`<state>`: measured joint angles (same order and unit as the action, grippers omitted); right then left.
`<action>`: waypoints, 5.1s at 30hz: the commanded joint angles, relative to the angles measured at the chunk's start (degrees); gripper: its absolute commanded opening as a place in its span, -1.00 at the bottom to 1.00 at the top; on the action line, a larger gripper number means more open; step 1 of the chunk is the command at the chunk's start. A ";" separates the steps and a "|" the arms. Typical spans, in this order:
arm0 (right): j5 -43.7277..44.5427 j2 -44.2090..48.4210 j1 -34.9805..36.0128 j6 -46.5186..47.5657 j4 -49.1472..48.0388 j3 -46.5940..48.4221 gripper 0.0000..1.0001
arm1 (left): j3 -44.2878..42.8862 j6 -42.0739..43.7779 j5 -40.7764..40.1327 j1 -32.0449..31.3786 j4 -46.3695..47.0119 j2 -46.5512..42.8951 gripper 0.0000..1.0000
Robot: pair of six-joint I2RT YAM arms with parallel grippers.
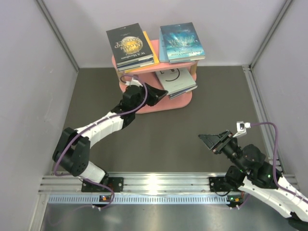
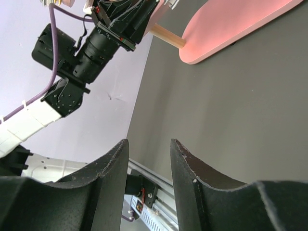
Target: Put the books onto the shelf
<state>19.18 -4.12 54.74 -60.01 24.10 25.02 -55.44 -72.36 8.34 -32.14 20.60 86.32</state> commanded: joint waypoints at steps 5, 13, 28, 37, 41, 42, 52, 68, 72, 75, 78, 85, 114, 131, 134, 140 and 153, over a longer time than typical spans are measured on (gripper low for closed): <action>0.16 0.52 0.28 1.21 -1.07 0.30 -0.21 | -2.57 0.81 -1.75 -4.24 0.49 0.78 -0.97; 0.16 0.96 0.28 1.12 -0.28 0.56 -0.21 | -3.53 3.01 -4.47 -4.33 -4.42 -3.17 0.45; 0.68 -2.11 0.28 5.68 2.35 4.68 -0.18 | -4.86 24.07 -20.44 -3.37 -41.47 -27.33 0.98; -2.83 -5.54 0.28 7.62 1.92 4.34 -0.07 | 14.81 32.80 -45.75 -3.37 -52.34 -47.72 0.98; -5.29 -6.86 0.28 8.42 0.43 3.90 -0.07 | 29.21 33.41 -55.00 -3.37 -40.25 -54.50 0.98; -5.73 -6.95 0.19 8.50 0.34 3.99 -0.07 | 30.73 35.07 -54.31 -3.37 -37.15 -55.99 0.98; -4.24 -5.55 0.28 9.74 2.89 3.55 0.08 | 43.82 65.62 -62.57 -2.66 8.88 -44.15 0.97; -4.07 -9.76 0.28 17.29 3.15 6.80 0.78 | 44.10 64.89 -39.22 22.80 39.32 -10.74 0.97; -3.62 -11.69 0.28 18.52 1.31 5.84 0.99 | 43.05 65.76 -31.11 27.30 42.85 -7.49 0.97; -3.71 -14.15 0.28 19.31 -1.24 5.57 1.00 | 45.32 65.85 -27.42 28.53 56.51 4.04 0.97; -3.80 -17.32 0.28 19.75 -4.14 5.22 0.99 | 43.69 66.39 -24.79 28.97 51.51 1.62 0.97; 9.86 -24.87 0.28 16.51 -4.16 4.60 0.99 | 39.09 67.25 -25.04 29.06 45.56 3.50 0.98; 1.21 -45.97 -51.80 52.45 -35.05 -5.05 0.99 | 39.62 67.70 -25.30 29.06 48.04 4.73 0.98; -9.24 -66.53 -56.85 56.23 -84.56 -14.12 0.99 | 39.62 67.79 -25.30 29.06 48.13 4.73 0.98; -11.87 -74.70 -58.25 54.03 -92.78 -13.59 0.99 | 39.62 67.79 -25.30 29.06 48.13 4.64 0.98; -6.34 -69.98 -59.74 50.26 -97.39 -19.30 0.99 | 39.62 67.79 -25.30 28.98 48.13 4.64 0.98; -16.54 -78.94 -55.18 59.57 -90.29 -10.25 1.00 | 39.62 67.79 -25.30 28.98 48.13 4.73 0.98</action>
<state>2.26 -83.31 -1.02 -2.20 -65.45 13.76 -15.42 -4.75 -17.39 -3.42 65.54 91.13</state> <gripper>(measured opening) 0.996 0.991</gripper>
